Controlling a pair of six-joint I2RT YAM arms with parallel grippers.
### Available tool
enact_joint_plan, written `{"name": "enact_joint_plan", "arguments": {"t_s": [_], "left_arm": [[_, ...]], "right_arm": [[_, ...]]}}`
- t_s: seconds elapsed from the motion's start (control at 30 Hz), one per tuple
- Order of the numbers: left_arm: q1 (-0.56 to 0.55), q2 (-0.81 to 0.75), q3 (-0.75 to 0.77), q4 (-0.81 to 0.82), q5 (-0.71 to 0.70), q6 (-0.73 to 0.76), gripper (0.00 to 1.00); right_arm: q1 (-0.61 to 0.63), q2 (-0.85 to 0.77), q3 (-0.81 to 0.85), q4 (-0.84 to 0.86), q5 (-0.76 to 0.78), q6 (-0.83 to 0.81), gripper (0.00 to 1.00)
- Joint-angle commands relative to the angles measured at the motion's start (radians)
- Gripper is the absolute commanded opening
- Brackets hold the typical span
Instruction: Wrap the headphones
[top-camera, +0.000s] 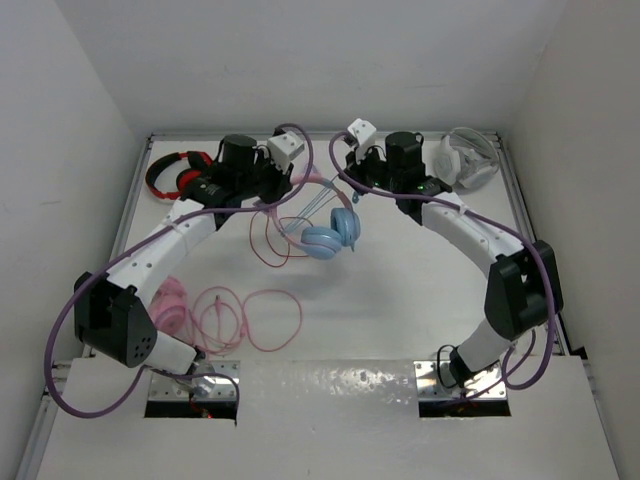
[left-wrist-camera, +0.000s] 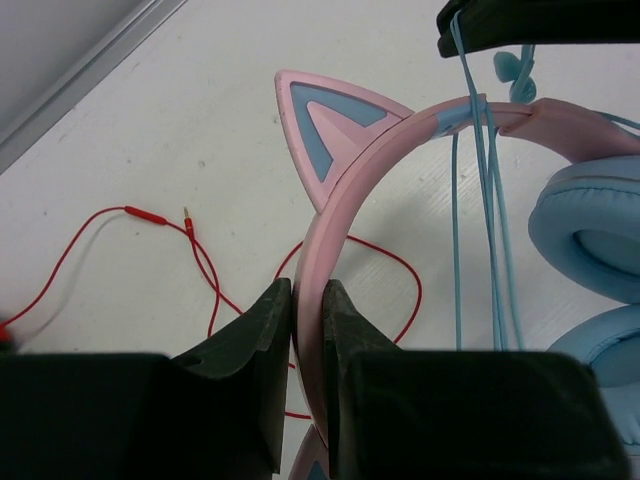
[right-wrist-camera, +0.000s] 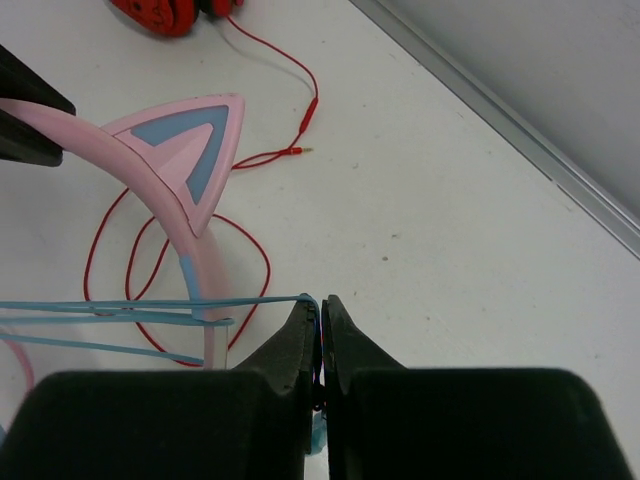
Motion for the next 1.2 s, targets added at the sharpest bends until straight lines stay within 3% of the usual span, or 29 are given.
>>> {"name": "enact_joint_plan", "arguments": {"t_s": [0.0,0.27,0.3,0.6,0.87,1.03,1.17], "left_arm": [[0.005,-0.051,0.070,-0.092,0.126,-0.033,0.00],[0.006,-0.047,0.108,-0.109,0.132,-0.091,0.00],[0.006,-0.045,0.108,-0.103,0.120,-0.103,0.00],[0.005,-0.031,0.084,-0.044,-0.064,-0.096,0.00],[-0.005,0.022,0.085,0.005,-0.200,0.011,0.00],[-0.025,0.047,0.104,0.009,-0.243,0.050,0.00],[-0.029,0.047,0.114,0.012,-0.248,0.039,0.00]], "right_arm": [[-0.065,0.009,-0.013,0.133,0.102,0.000,0.00],[-0.085,0.006,-0.047,0.073,0.036,-0.024,0.30],[-0.090,0.002,-0.064,0.069,0.024,-0.030,0.37],[-0.128,-0.109,-0.128,0.003,-0.007,-0.013,0.48],[-0.069,-0.265,-0.171,0.001,0.028,0.085,0.68],[0.051,-0.201,-0.107,-0.092,0.040,0.068,0.75],[0.068,-0.135,-0.078,-0.071,0.051,0.121,0.78]]}}
